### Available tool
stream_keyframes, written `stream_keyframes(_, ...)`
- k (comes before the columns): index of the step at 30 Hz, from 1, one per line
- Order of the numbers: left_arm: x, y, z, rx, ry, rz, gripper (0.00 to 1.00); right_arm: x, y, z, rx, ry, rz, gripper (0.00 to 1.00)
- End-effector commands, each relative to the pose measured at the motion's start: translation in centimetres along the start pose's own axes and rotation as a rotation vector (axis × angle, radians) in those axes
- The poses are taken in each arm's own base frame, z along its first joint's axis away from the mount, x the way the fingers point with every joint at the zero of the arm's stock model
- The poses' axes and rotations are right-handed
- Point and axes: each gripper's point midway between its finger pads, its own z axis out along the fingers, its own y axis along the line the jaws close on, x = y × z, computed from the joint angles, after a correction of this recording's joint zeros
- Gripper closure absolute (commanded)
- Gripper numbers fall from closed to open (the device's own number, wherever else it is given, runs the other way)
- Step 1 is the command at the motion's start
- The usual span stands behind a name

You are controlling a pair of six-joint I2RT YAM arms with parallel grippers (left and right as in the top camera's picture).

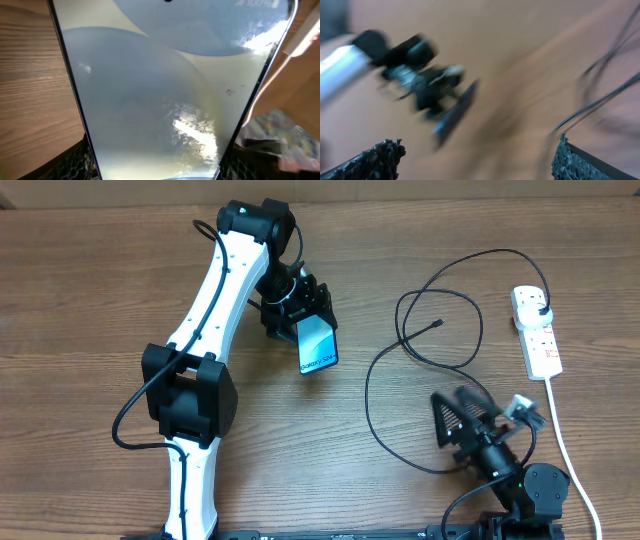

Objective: Plug charger to phone and switch on socket
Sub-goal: 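Lift the phone with the left gripper and move it right, then move the right gripper to the phone's lower edge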

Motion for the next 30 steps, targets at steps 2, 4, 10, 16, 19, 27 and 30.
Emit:
stream_keyframes(2,0.8,-2.8,-0.7,0.127,0.028,0.051,0.45,3.1,2.9,-0.5,-0.149,0.203,0.282,0.0)
stream_keyframes(4,0.8,-2.9,-0.7,0.134,0.028,0.051,0.44,2.7,3.6,-0.6,-0.183,0.19,0.222,0.0)
stream_keyframes(10,0.9,-3.4,-0.8,0.164,0.036,0.046,0.44,2.9,4.7,-0.9,-0.223,0.216,0.098,0.01)
stream_keyframes(16,0.8,-3.7,-0.8,0.178,0.036,0.051,0.44,1.9,3.4,-0.5,-0.076,0.207,0.162,0.01)
stream_keyframes(19,0.8,-3.7,-0.8,0.179,0.036,0.051,0.44,1.4,2.9,-0.4,0.031,0.223,0.168,0.01)
stream_keyframes(27,0.7,-3.8,-0.8,0.182,0.031,0.056,0.44,-1.0,5.9,1.8,0.152,0.283,0.098,0.01)
stream_keyframes(30,0.7,-3.9,-0.8,0.188,0.031,0.057,0.44,-0.4,6.6,4.0,0.226,0.343,0.03,0.01)
